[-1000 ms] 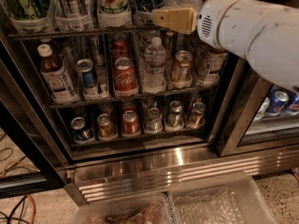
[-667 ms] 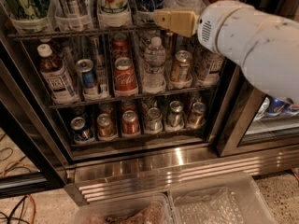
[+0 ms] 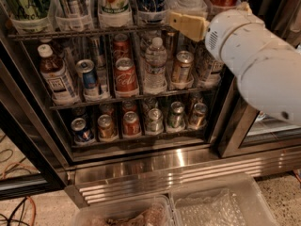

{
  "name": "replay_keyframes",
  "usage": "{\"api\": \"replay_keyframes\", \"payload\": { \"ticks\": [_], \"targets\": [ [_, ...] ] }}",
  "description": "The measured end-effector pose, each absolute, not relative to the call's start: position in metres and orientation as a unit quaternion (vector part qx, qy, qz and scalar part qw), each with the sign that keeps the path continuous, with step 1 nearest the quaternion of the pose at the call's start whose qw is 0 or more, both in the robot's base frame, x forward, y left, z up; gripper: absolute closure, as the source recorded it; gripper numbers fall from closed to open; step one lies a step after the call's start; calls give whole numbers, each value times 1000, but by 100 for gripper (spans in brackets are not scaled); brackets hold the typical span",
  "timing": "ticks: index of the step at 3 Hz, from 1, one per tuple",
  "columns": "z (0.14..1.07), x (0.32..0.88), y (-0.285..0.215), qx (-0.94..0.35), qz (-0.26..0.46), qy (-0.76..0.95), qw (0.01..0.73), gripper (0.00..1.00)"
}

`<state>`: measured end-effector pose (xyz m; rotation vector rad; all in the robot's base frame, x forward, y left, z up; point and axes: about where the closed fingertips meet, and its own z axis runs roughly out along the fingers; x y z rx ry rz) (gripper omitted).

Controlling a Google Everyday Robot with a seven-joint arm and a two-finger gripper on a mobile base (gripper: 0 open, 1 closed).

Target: Pick water bottle from top shelf of fridge

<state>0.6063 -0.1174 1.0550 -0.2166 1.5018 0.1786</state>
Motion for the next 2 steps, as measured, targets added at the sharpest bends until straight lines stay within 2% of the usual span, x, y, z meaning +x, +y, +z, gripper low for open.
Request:
{"api": "replay_keyframes", "payload": {
  "ticks": [1, 2],
  "targets": [
    [1063, 615, -98, -77, 64, 653, 751, 0],
    [1070, 624, -78, -65, 41, 640, 764, 8]
  ]
}}
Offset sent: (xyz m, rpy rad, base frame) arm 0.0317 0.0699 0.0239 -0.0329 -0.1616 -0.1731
